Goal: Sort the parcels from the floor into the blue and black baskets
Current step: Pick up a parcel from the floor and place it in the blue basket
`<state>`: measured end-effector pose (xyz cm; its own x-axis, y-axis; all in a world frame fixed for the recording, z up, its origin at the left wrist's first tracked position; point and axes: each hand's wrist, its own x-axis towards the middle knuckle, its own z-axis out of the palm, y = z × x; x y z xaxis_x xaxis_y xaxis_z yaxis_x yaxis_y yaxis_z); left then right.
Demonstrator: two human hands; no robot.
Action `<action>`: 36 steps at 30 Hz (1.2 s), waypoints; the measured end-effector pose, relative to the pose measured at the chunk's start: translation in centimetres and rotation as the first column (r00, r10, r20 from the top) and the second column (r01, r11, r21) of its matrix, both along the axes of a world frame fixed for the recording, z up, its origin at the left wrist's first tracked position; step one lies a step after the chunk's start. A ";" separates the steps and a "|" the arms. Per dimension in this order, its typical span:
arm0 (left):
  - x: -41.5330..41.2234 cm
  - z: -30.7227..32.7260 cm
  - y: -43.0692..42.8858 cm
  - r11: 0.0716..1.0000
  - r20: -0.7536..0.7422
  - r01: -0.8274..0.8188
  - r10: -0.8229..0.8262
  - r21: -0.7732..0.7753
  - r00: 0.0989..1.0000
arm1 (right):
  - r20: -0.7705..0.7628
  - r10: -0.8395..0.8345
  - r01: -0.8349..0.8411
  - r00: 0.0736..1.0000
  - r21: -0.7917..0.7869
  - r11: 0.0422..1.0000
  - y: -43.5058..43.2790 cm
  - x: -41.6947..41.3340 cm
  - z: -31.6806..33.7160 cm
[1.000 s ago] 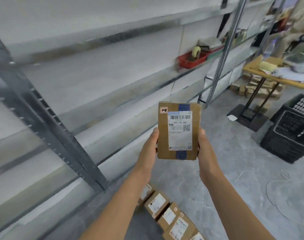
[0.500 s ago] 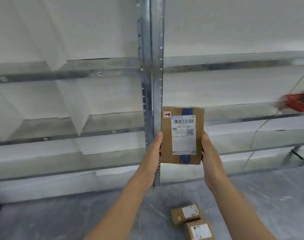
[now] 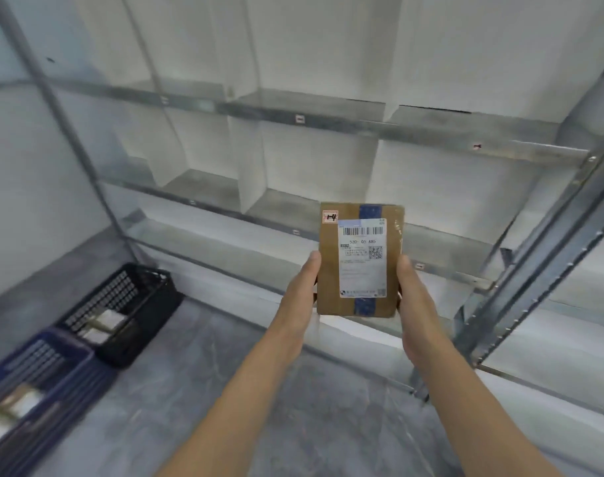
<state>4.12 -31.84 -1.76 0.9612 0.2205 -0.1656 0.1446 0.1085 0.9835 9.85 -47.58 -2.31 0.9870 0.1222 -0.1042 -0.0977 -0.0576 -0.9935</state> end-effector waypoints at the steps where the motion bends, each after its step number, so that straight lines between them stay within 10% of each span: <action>1: -0.5 -0.2 2.3 0.999 -0.006 -0.043 0.043 0.005 0.999 | -0.004 0.037 -0.037 0.999 -0.003 0.999 2.5 0.1 -0.1; 20: -5.4 -4.7 31.5 0.669 -0.186 -0.740 0.721 -0.068 0.668 | -0.103 0.714 -0.713 0.692 0.054 0.699 38.9 3.3 -5.6; 36: -11.3 -11.6 48.9 0.289 -0.356 -0.956 0.888 -0.056 0.289 | -0.335 0.855 -0.914 0.396 -0.054 0.402 62.1 -0.6 -11.6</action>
<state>-7.14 17.07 -13.33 0.0587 0.8585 -0.5094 -0.0092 0.5107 0.8597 9.22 14.51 -13.87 0.2703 0.8588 -0.4353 -0.0737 -0.4323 -0.8987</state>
